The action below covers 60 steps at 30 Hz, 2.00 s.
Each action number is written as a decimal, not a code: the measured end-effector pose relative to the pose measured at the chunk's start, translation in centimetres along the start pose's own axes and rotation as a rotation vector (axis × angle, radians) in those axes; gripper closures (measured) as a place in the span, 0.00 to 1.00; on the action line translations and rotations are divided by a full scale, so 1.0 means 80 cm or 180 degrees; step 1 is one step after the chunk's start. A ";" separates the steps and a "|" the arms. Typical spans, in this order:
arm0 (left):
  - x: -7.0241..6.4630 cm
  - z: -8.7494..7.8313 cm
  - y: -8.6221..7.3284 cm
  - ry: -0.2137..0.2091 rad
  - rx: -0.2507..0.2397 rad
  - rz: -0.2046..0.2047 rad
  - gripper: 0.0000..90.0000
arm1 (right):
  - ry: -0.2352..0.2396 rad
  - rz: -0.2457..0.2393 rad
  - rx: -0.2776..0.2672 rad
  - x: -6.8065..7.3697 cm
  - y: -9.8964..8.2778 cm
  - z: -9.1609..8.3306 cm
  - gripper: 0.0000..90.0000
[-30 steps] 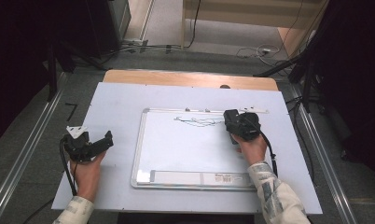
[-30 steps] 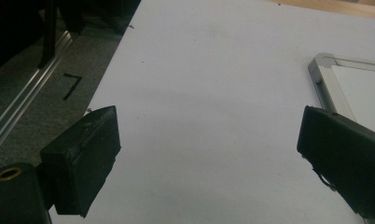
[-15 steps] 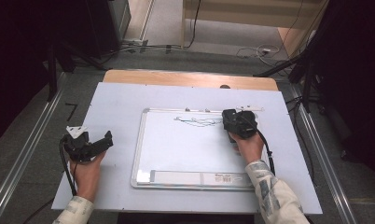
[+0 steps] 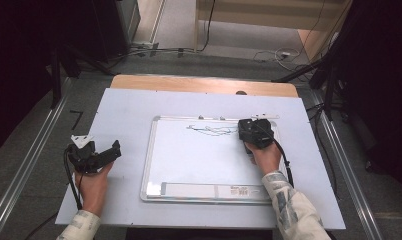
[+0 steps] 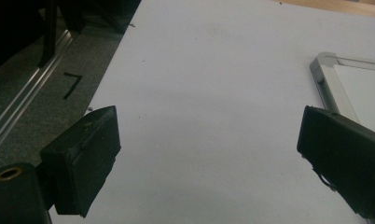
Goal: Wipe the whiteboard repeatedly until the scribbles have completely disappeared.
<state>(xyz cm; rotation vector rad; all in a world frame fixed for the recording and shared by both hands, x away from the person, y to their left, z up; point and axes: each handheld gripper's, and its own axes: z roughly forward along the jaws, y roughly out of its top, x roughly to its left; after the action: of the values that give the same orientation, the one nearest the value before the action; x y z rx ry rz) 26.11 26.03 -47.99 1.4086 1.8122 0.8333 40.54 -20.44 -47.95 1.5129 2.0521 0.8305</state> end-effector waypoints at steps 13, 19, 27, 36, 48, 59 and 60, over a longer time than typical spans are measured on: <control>0.001 0.000 0.000 -0.0001 -0.0010 -0.0009 0.07 | -0.0027 -0.0003 0.0057 -0.001 -0.002 0.004 0.41; 0.002 -0.001 0.000 -0.0003 -0.0011 -0.0015 0.07 | -0.0012 0.0033 0.0074 -0.005 -0.003 0.004 0.41; 0.002 0.000 0.000 -0.0008 -0.0003 -0.0019 0.07 | 0.0033 0.0067 0.0076 -0.007 -0.002 0.005 0.39; 0.004 -0.001 0.000 -0.0014 0.0008 -0.0038 0.07 | -0.0003 0.0068 0.0094 -0.009 -0.001 0.004 0.41; 0.003 0.000 0.000 -0.0029 0.0007 -0.0065 0.07 | -0.0065 0.0009 0.0147 -0.004 0.000 0.003 0.41; 0.003 0.000 0.001 -0.0033 -0.0003 -0.0077 0.07 | -0.0008 -0.0067 0.0132 0.010 0.002 0.006 0.41; 0.004 0.000 0.001 -0.0033 -0.0005 -0.0075 0.07 | 0.0002 -0.0059 0.0136 0.012 0.002 0.006 0.41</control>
<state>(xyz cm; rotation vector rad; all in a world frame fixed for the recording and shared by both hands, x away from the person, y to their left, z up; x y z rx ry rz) 26.11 26.32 -48.01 1.3856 1.8163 0.8138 40.68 -19.38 -48.23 1.5139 2.0937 0.7850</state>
